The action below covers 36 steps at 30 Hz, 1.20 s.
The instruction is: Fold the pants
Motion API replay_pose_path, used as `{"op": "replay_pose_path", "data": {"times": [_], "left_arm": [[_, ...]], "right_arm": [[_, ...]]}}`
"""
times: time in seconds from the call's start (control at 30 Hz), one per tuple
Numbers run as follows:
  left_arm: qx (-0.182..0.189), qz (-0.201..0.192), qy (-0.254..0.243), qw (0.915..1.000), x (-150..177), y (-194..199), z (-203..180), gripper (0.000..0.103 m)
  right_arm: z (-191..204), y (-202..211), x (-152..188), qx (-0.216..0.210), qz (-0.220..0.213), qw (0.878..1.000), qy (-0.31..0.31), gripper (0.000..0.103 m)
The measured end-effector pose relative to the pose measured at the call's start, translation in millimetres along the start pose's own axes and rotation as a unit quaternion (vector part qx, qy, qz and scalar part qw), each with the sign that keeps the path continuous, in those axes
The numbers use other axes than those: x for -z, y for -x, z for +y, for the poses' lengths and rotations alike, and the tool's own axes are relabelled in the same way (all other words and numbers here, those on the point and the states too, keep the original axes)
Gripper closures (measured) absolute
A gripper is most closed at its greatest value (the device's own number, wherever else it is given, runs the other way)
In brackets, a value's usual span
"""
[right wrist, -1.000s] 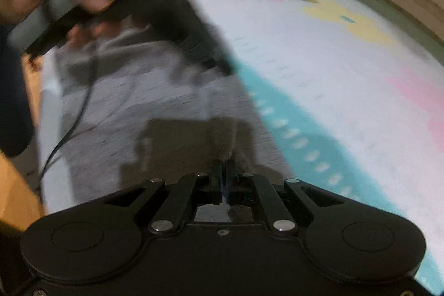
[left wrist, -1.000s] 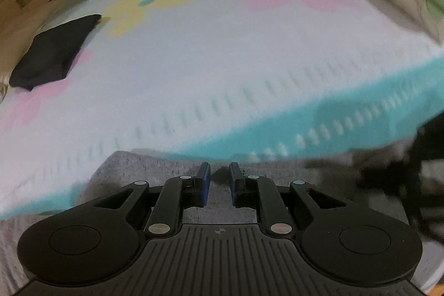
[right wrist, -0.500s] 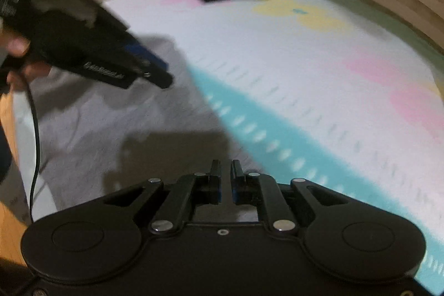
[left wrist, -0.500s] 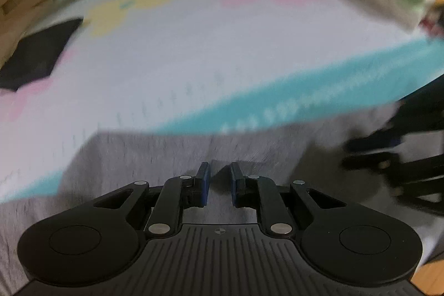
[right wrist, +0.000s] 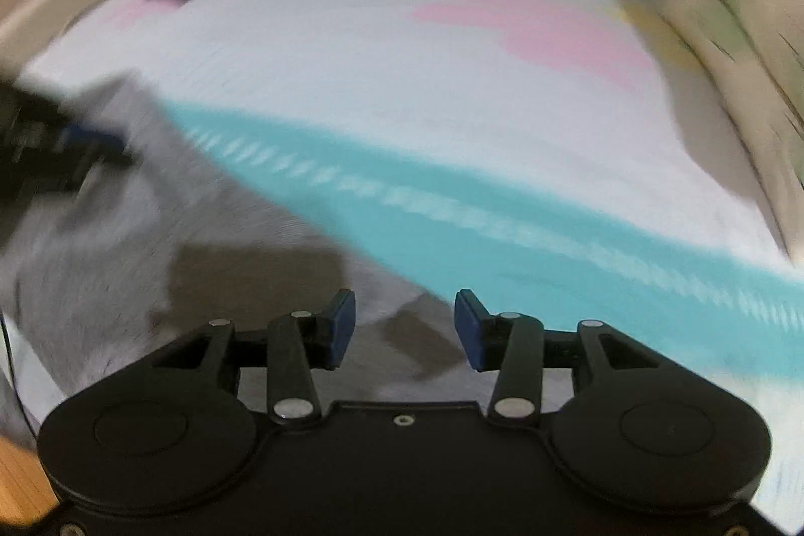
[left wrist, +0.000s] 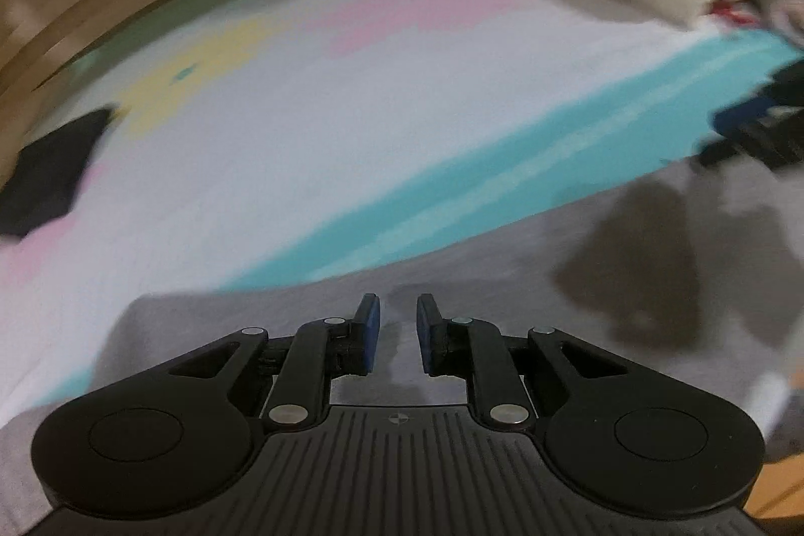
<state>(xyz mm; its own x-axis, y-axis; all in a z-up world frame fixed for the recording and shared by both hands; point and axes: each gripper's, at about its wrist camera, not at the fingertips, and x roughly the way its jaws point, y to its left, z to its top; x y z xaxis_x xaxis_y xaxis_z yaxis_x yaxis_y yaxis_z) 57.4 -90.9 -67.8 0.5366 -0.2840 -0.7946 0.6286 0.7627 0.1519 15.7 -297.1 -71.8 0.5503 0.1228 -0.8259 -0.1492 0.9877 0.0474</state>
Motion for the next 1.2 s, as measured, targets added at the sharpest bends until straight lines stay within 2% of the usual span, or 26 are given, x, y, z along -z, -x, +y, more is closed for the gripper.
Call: {"op": "replay_pose_path", "data": {"times": [0.07,0.17,0.23,0.3,0.33,0.4,0.5,0.57,0.7,0.93,1.07,1.2], "left_arm": [[0.035,-0.012,-0.009,0.9993,-4.7,2.0,-19.8,0.086],[0.081,-0.006,-0.034,0.9961,-7.5,-4.2,-51.1,0.086],[0.097,0.008,-0.052,0.9938,-7.5,-12.5,-71.7,0.086],[0.111,0.041,-0.064,0.9910,-5.4,-27.0,-88.9,0.086],[0.100,0.052,-0.059,0.9919,-3.6,-34.3,-95.5,0.086],[0.080,0.037,-0.056,0.9945,-0.9,-33.3,-102.4,0.088],[0.075,0.037,-0.057,0.9949,-4.6,-35.4,-107.1,0.088],[0.083,0.037,-0.027,0.9955,-5.6,-38.8,-100.5,0.088],[0.092,0.040,0.002,0.9950,-6.2,-38.9,-93.2,0.087],[0.081,0.026,-0.010,0.9964,-5.4,-35.6,-98.1,0.087],[0.079,0.023,-0.009,0.9966,-4.5,-34.7,-98.2,0.087],[0.081,0.023,-0.006,0.9965,-5.5,-35.9,-97.5,0.087]], "right_arm": [[-34.5,11.6,3.5,0.018,0.001,0.999,-0.051,0.050],[-78.7,26.6,11.6,0.049,0.002,0.994,-0.101,0.049],[-105.9,34.5,20.5,0.054,0.003,0.989,-0.135,0.049],[-132.4,45.1,37.1,0.065,0.007,0.984,-0.167,0.050],[-143.9,51.0,44.5,0.069,0.010,0.981,-0.181,0.050],[-160.0,52.9,60.8,0.070,0.015,0.975,-0.211,0.050],[-178.4,55.3,79.1,0.056,0.010,0.968,-0.244,0.051],[-183.6,56.8,89.6,0.029,0.004,0.967,-0.255,0.057],[-181.9,59.7,100.8,0.017,0.009,0.969,-0.248,0.058],[-184.9,51.6,108.5,0.011,0.020,0.971,-0.237,0.058],[-184.6,51.5,109.9,0.028,0.020,0.973,-0.228,0.057],[-187.5,48.2,113.3,0.015,0.023,0.972,-0.233,0.056]]}}
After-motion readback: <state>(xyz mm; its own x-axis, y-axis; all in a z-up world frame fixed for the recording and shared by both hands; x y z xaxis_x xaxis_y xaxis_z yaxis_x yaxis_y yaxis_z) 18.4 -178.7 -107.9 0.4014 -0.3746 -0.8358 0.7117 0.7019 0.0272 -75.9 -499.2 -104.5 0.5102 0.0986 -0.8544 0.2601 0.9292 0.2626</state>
